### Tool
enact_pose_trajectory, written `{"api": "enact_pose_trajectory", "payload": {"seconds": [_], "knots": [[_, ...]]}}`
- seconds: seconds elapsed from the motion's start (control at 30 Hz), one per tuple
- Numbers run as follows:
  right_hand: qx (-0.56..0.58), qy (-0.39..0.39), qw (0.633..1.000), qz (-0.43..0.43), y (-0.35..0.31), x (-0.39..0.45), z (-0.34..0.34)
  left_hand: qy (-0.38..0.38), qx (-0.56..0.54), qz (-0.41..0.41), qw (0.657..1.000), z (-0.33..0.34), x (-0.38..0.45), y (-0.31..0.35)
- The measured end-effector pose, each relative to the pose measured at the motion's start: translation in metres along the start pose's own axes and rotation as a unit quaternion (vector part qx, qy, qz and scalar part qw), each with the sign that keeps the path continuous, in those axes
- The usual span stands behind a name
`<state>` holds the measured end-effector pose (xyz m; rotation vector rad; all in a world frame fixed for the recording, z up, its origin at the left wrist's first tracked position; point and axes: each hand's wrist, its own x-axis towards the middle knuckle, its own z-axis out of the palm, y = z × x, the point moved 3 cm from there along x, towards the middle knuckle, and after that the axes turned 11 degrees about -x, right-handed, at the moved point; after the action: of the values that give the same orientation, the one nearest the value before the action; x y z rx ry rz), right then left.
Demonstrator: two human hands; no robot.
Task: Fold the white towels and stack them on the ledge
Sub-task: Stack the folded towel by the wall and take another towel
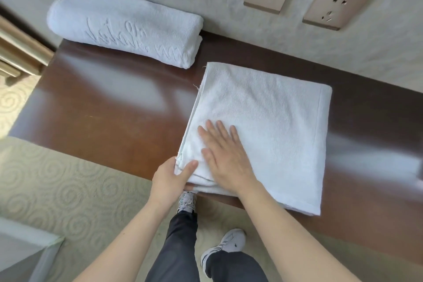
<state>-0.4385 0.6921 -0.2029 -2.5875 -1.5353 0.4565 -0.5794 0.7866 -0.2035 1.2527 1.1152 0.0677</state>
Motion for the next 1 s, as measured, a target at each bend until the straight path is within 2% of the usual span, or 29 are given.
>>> {"api": "enact_pose_trajectory", "payload": {"seconds": [0.13, 0.3, 0.43, 0.47, 0.57, 0.7, 0.87, 1.0], "knots": [[-0.043, 0.029, 0.992, 0.113, 0.071, -0.021, -0.019, 0.122, 0.055, 0.005, 0.991, 0.001, -0.016, -0.019], [-0.087, -0.009, 0.987, 0.132, 0.097, -0.031, -0.015, 0.153, -0.075, -0.040, 0.985, 0.016, -0.036, -0.029], [-0.088, 0.011, 0.983, 0.158, 0.090, -0.032, -0.009, 0.225, -0.150, -0.052, 0.961, 0.034, -0.051, -0.026], [-0.088, 0.013, 0.983, 0.160, 0.090, -0.031, -0.009, 0.224, -0.179, -0.084, 0.954, 0.045, -0.055, -0.025], [-0.062, 0.019, 0.987, 0.149, 0.094, -0.028, -0.017, 0.145, -0.268, -0.196, 0.932, 0.088, -0.063, -0.018], [-0.069, 0.034, 0.986, 0.149, 0.119, -0.021, -0.032, 0.166, -0.255, -0.163, 0.939, 0.115, -0.055, -0.007], [-0.122, -0.011, 0.981, 0.152, 0.166, -0.005, -0.044, 0.192, -0.233, -0.125, 0.945, 0.121, -0.038, -0.005], [-0.140, 0.005, 0.968, 0.208, 0.183, -0.006, -0.040, 0.211, -0.138, -0.052, 0.966, 0.113, -0.010, 0.010]]}}
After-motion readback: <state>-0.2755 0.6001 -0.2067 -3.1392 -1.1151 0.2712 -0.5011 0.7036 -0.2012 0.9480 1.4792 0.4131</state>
